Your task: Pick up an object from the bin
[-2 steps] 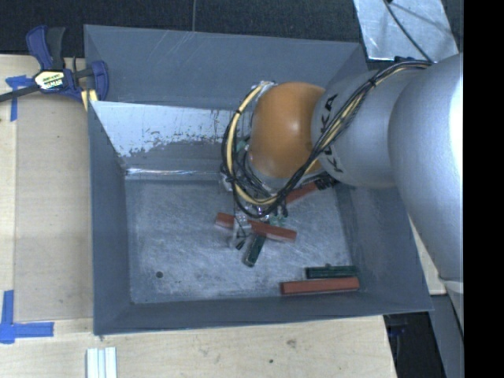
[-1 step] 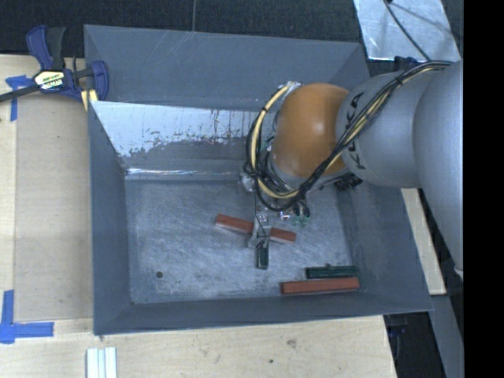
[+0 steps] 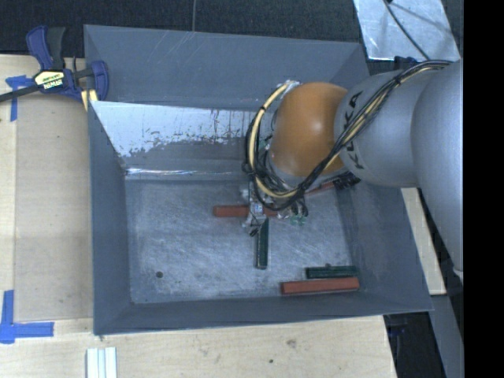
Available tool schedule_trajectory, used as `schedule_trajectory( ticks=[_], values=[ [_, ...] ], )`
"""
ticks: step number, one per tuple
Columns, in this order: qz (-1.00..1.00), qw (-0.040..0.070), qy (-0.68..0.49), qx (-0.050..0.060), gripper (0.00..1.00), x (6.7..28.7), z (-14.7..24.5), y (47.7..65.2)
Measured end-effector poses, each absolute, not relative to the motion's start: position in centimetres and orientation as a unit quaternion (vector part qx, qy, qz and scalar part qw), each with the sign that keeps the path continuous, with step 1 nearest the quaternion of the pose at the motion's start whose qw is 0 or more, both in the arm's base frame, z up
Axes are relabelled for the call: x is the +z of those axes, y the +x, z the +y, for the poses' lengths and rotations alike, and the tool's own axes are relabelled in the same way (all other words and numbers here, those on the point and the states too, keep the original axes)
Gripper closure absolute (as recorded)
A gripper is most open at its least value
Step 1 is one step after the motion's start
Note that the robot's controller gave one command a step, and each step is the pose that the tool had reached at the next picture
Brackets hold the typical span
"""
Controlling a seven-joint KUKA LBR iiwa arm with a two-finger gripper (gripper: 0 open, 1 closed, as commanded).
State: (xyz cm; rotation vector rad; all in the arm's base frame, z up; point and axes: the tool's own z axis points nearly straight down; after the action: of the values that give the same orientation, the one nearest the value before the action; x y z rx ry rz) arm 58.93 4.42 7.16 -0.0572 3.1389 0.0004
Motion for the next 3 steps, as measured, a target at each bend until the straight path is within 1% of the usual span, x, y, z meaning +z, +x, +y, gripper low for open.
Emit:
schedule_trajectory(
  ticks=[1,2,3],
  values=[
    [1.000,0.006,-0.001,0.001,1.00,20.4,5.6,59.0],
    [0.996,-0.002,-0.086,0.001,1.00,10.2,10.4,60.0],
    [0.996,0.001,-0.084,0.000,0.00,10.6,10.3,60.1]
  ],
)
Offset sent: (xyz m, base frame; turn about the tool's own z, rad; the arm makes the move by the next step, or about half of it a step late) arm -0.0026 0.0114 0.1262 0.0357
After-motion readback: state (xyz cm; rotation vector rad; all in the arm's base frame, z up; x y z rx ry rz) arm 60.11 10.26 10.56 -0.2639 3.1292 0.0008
